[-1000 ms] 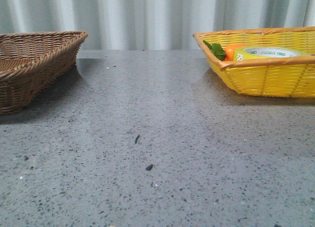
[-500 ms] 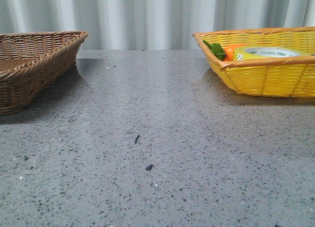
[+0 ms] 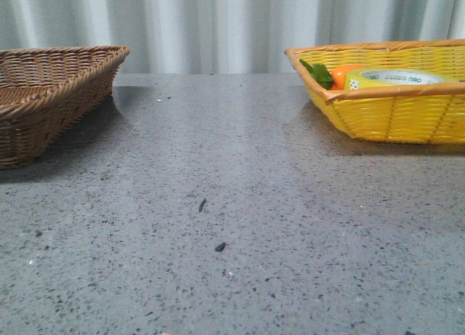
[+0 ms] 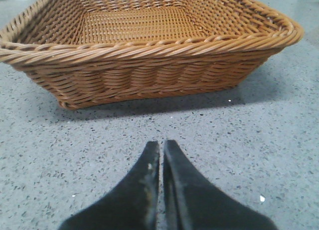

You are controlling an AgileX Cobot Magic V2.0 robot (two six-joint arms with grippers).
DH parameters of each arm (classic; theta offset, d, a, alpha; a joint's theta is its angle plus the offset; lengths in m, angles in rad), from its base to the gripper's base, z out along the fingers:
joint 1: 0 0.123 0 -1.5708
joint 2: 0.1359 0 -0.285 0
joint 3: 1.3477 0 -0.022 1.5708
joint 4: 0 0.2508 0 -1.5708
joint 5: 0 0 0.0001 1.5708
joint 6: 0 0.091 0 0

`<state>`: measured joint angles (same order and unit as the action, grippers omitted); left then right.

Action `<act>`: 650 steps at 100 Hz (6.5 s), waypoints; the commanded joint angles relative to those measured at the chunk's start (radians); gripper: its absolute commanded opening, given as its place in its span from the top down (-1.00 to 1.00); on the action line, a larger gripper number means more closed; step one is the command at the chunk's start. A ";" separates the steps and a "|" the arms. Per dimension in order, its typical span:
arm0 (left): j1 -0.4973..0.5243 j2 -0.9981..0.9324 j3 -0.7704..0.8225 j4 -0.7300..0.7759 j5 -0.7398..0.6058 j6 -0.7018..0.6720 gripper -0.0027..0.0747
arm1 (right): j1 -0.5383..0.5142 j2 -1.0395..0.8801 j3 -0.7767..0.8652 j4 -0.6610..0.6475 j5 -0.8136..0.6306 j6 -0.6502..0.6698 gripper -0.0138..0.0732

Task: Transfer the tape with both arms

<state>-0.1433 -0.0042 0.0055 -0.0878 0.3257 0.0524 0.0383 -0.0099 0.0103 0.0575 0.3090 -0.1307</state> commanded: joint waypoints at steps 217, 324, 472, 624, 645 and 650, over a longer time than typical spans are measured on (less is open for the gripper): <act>0.003 -0.028 0.006 -0.474 -0.372 -0.007 0.98 | 0.000 -0.019 0.022 0.674 -0.341 -0.001 0.83; -0.214 0.542 -0.681 -0.293 0.033 0.050 -0.04 | 0.002 0.865 -1.172 0.383 0.530 -0.163 -0.33; -0.236 0.542 -0.670 -0.295 0.049 0.050 -0.04 | 0.100 1.715 -1.566 0.162 0.724 -0.136 0.80; -0.236 0.542 -0.670 -0.297 0.083 0.048 -0.04 | 0.490 1.988 -2.119 0.323 0.869 -0.080 -0.53; -0.236 0.542 -0.672 -0.297 0.111 0.048 -0.01 | 0.490 1.847 -2.145 0.348 0.982 -0.063 0.18; -0.236 0.545 -0.674 -0.297 0.113 0.048 0.02 | 0.490 1.797 -2.145 0.348 0.997 -0.044 0.35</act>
<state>-0.3714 0.5270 -0.6368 -0.3716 0.4991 0.1034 0.5300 1.9260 -2.0968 0.3735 1.2413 -0.1921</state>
